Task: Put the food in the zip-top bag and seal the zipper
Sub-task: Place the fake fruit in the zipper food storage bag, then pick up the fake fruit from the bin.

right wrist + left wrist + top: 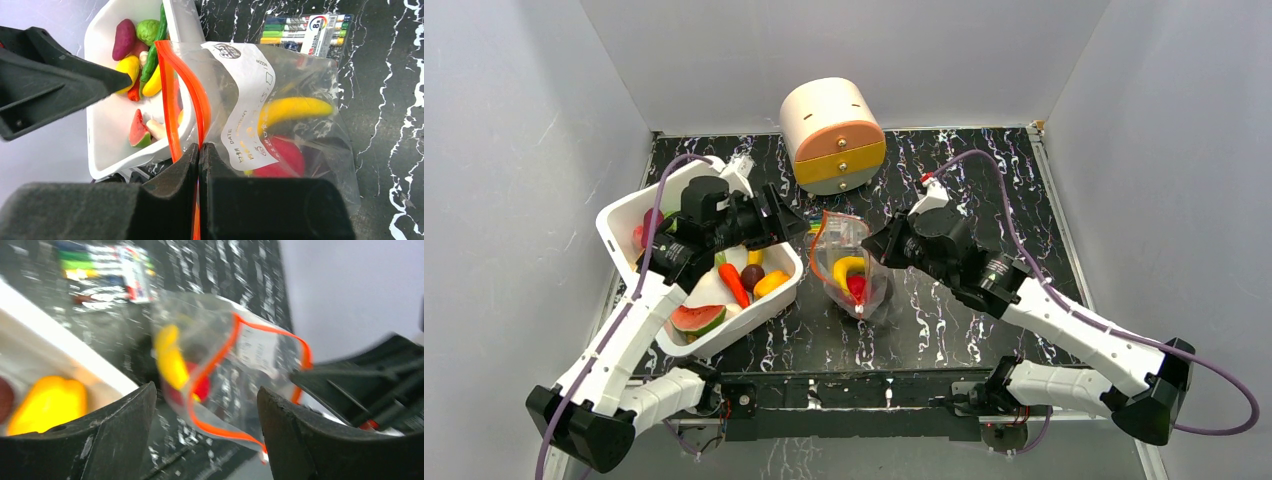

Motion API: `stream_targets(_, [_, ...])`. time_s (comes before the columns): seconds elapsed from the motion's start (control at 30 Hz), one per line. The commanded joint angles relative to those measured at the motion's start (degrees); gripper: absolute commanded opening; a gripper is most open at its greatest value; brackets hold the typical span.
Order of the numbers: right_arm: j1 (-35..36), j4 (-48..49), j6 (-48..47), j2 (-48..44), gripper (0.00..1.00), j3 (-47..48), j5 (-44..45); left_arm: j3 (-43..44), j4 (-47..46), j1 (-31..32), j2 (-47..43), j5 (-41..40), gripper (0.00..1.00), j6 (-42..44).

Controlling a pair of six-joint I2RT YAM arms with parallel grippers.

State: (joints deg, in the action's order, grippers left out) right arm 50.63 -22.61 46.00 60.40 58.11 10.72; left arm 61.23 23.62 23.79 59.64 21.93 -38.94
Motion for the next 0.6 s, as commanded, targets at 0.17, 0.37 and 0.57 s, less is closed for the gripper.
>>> stream_targets(0.17, [0.26,1.50,-0.20,-3.48,0.00,-1.27,2.43,1.51,7.52,0.08,-0.62,-30.71,0.60,4.38])
stream_targets(0.37, [0.26,0.76,-0.45,-5.09,0.00,-1.33,3.32,0.81,5.80,-5.12,2.21,-31.09,0.55,2.46])
stream_targets(0.57, [0.26,-0.22,-0.88,-5.87,0.00,-1.54,4.18,-2.77,0.48,-18.63,3.26,-16.66,0.53,-0.90])
